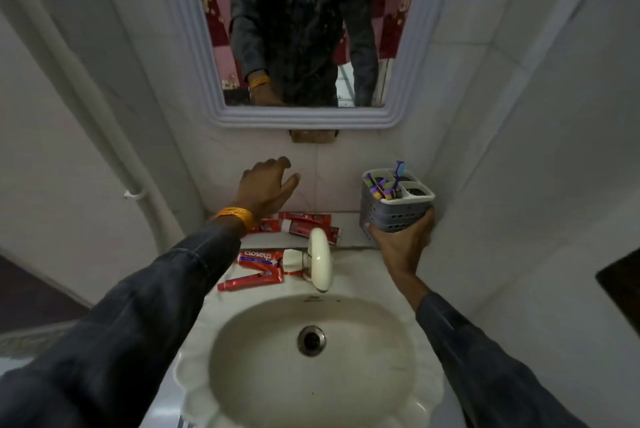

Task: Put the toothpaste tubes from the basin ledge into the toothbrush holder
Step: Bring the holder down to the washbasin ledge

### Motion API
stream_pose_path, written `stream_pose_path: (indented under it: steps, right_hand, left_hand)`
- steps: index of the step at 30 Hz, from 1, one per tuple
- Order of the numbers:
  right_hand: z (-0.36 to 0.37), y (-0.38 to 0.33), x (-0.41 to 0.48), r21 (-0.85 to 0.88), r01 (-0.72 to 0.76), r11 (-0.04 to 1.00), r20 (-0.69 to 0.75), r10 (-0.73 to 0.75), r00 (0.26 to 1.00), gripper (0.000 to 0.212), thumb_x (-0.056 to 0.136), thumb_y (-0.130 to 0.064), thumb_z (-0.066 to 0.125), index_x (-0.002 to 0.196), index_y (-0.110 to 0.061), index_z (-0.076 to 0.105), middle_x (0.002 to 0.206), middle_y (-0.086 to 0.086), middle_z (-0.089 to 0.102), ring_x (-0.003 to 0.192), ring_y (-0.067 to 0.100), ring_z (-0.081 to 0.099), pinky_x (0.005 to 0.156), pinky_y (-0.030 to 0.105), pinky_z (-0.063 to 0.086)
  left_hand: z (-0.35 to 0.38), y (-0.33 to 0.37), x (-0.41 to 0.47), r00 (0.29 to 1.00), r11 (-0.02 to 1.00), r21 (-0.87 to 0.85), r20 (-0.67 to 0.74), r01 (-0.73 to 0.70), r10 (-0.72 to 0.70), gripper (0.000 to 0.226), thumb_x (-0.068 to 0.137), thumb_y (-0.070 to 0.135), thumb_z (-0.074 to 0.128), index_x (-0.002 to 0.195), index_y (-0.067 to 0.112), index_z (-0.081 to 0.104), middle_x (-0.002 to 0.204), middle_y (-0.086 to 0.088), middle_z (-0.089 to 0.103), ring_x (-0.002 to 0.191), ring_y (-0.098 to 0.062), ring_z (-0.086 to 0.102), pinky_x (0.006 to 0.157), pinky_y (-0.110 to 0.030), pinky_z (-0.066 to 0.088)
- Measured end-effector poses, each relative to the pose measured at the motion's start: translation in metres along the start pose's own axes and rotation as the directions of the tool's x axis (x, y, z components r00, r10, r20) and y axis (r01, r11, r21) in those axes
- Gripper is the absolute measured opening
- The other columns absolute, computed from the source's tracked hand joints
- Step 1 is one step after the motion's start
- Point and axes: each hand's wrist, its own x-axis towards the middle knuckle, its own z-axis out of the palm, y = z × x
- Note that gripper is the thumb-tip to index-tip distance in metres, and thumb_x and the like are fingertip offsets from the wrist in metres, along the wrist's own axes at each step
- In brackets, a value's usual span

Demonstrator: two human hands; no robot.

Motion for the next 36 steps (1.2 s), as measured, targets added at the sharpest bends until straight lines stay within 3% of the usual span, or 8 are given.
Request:
stream_pose_path:
  steps: [3, 9, 13, 17, 21, 26, 30, 36]
  right_hand:
    - [0.019, 0.024, 0.005, -0.057, 0.003, 0.998, -0.019, -0.004, 1.0, 0.138, 0.05, -0.03, 0.109, 0.159, -0.004, 0.029, 0.153, 0.018, 0.05, 0.141, 0.037, 0.055, 0.115, 0.056, 0.053]
    - [0.031, 0.046, -0.005, -0.111, 0.006, 0.994, -0.04, -0.01, 0.999, 0.13, 0.053, -0.028, 0.109, 0.155, 0.0, 0.033, 0.147, 0.018, 0.052, 0.134, 0.034, 0.058, 0.115, 0.053, 0.053]
    - [0.028, 0.048, -0.019, 0.008, -0.012, 1.0, -0.02, 0.012, 1.0, 0.123, 0.053, -0.01, 0.108, 0.152, 0.002, 0.036, 0.145, 0.005, 0.047, 0.13, 0.011, 0.056, 0.116, 0.033, 0.048]
    - [0.029, 0.03, -0.028, 0.179, -0.033, 0.983, -0.003, 0.034, 0.999, 0.114, 0.055, 0.011, 0.101, 0.15, 0.005, 0.038, 0.146, 0.009, 0.054, 0.117, -0.023, 0.061, 0.101, 0.003, 0.049]
    - [0.023, 0.02, -0.033, 0.211, -0.077, 0.975, -0.031, 0.085, 0.996, 0.112, 0.058, 0.011, 0.099, 0.152, 0.003, 0.039, 0.143, 0.003, 0.054, 0.123, 0.0, 0.063, 0.094, -0.004, 0.045]
    - [0.017, 0.032, -0.053, 0.211, -0.089, 0.974, -0.044, 0.1, 0.994, 0.118, 0.057, 0.013, 0.099, 0.155, 0.001, 0.034, 0.151, 0.005, 0.052, 0.121, -0.018, 0.062, 0.108, 0.019, 0.056]
    - [0.016, 0.04, -0.06, 0.17, -0.109, 0.979, -0.071, 0.123, 0.99, 0.121, 0.055, 0.006, 0.103, 0.154, 0.001, 0.034, 0.157, 0.017, 0.052, 0.139, 0.025, 0.061, 0.117, 0.046, 0.053]
    - [0.009, 0.057, -0.066, 0.112, -0.087, 0.99, -0.088, 0.097, 0.991, 0.123, 0.053, 0.001, 0.105, 0.154, 0.001, 0.034, 0.157, 0.018, 0.053, 0.142, 0.032, 0.06, 0.118, 0.052, 0.052]
  left_hand:
    - [0.019, -0.018, 0.001, 0.997, 1.0, 0.003, 0.074, 0.006, -0.006, 0.046, 0.098, 0.047, 0.044, 0.131, 0.016, 0.051, 0.125, -0.012, 0.063, 0.109, -0.029, 0.06, 0.094, -0.044, 0.049]
    - [0.043, -0.043, 0.009, 0.976, 0.996, -0.031, 0.203, 0.085, -0.077, 0.046, 0.098, 0.046, 0.044, 0.135, 0.018, 0.048, 0.132, -0.01, 0.06, 0.114, -0.029, 0.058, 0.098, -0.044, 0.049]
    - [0.058, -0.054, 0.005, 0.947, 0.992, -0.051, 0.307, 0.112, -0.091, 0.044, 0.097, 0.042, 0.049, 0.134, 0.017, 0.05, 0.133, -0.01, 0.059, 0.116, -0.03, 0.057, 0.099, -0.043, 0.049]
    - [0.072, -0.061, -0.006, 0.921, 0.998, -0.019, 0.387, 0.059, -0.047, 0.029, 0.093, 0.025, 0.058, 0.119, 0.013, 0.058, 0.116, -0.013, 0.065, 0.1, -0.029, 0.061, 0.088, -0.041, 0.054]
    - [0.085, -0.071, -0.02, 0.915, 0.999, 0.019, 0.403, 0.026, -0.031, 0.023, 0.09, 0.015, 0.063, 0.112, 0.009, 0.064, 0.112, -0.014, 0.068, 0.098, -0.03, 0.064, 0.086, -0.038, 0.054]
    - [0.099, -0.09, -0.042, 0.827, 0.987, 0.161, 0.554, -0.002, -0.089, 0.027, 0.088, 0.024, 0.068, 0.109, 0.007, 0.067, 0.11, -0.014, 0.07, 0.099, -0.03, 0.065, 0.086, -0.037, 0.055]
    - [0.105, -0.096, -0.053, 0.836, 0.981, 0.192, 0.541, -0.011, -0.096, 0.03, 0.082, 0.032, 0.074, 0.105, 0.015, 0.065, 0.109, -0.01, 0.069, 0.099, -0.029, 0.064, 0.085, -0.039, 0.054]
    - [0.114, -0.096, -0.062, 0.89, 0.974, 0.222, 0.45, -0.033, -0.073, 0.053, 0.078, 0.037, 0.078, 0.122, 0.016, 0.057, 0.125, -0.009, 0.064, 0.115, -0.03, 0.06, 0.099, -0.045, 0.051]
